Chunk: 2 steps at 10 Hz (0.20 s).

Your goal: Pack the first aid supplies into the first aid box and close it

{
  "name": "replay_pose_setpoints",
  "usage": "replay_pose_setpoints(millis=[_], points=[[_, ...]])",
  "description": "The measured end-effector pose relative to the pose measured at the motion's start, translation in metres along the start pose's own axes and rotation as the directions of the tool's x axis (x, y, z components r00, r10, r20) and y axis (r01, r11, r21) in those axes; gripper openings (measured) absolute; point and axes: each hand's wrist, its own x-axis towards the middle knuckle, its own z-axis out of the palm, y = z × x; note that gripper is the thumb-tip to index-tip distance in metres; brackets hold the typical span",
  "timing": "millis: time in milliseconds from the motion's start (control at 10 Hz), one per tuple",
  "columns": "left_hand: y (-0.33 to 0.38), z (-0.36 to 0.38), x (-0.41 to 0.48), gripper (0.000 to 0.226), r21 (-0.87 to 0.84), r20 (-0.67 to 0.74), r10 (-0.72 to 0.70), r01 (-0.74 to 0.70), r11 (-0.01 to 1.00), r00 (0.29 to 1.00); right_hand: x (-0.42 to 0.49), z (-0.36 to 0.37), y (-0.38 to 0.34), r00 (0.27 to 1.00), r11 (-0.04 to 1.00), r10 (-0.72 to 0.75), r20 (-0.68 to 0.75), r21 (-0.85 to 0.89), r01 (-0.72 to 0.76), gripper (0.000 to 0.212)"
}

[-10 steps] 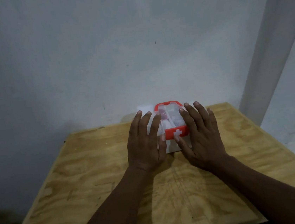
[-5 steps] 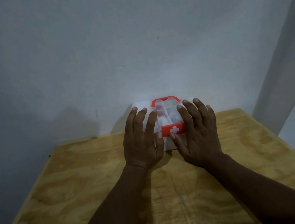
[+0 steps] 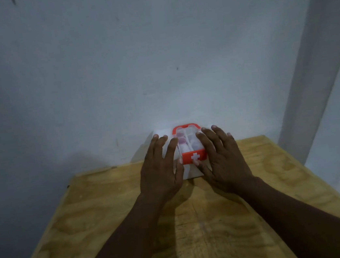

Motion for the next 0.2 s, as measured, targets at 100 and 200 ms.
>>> replay_pose_setpoints(millis=[100,200], points=[[0.007,-0.029,0.007,0.059,-0.002,0.121,-0.015,0.015,1.0,0.992,0.01,-0.024,-0.003,0.989,0.999,0.025,0.147,0.027,-0.029,0.074],[0.008,-0.056,0.024,0.054,0.007,0.296,0.011,-0.014,1.0,0.955,0.027,-0.056,-0.005,0.952,0.999,0.031,0.305,0.023,-0.04,0.07]])
